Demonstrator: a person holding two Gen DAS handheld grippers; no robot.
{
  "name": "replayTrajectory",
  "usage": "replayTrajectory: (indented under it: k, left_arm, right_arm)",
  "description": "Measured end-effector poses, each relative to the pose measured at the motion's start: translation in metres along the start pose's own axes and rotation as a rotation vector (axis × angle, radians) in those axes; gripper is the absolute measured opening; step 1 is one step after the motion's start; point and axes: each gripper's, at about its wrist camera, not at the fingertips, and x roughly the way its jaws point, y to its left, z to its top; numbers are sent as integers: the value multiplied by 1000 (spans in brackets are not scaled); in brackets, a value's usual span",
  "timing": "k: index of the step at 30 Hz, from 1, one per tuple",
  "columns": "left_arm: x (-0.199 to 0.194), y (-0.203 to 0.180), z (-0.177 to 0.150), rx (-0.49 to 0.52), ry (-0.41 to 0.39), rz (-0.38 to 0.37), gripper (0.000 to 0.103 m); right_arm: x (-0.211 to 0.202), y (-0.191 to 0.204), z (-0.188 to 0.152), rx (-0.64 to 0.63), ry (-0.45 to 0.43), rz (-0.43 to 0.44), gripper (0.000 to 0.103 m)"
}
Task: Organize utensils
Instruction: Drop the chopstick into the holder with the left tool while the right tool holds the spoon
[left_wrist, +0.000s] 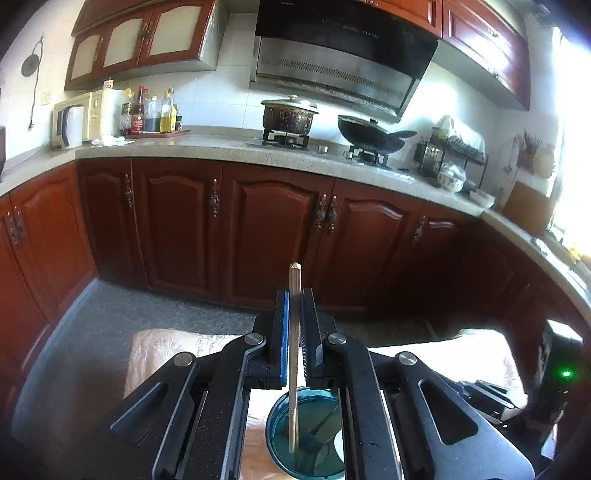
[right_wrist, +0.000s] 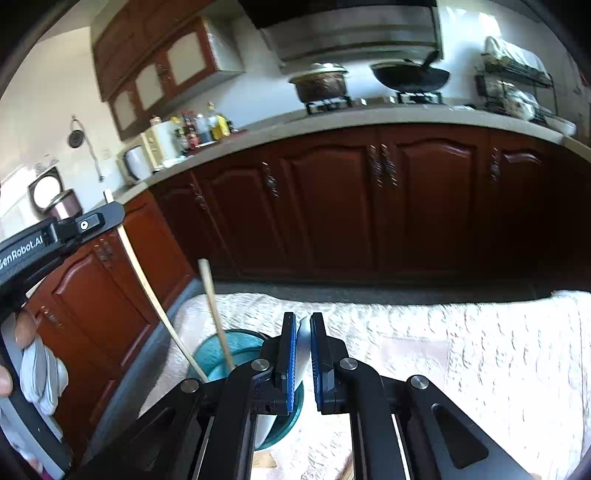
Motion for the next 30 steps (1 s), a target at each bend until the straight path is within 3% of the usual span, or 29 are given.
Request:
replayTrajectory:
  k: [12,18,22,25,30]
  left_arm:
    - [18,-6,-34,32,66,2,4]
    - [22,-5,-39,17,78,-11,4]
    - [26,-6,-43,5,93,-21,4]
    - [29,-5,-45,-3,105,-21,4]
    - [29,-2,-50,-13,122,-18,4]
  right_arm:
    - [-6,9,-4,-36,43,-20,7]
    - [-15,0,-11,14,59,-20,7]
    - [-14,0,-12,24,56,-24,7]
    - [-13,1,-8,47,41,20,7]
    - [-6,15,5,-10,13,25,7]
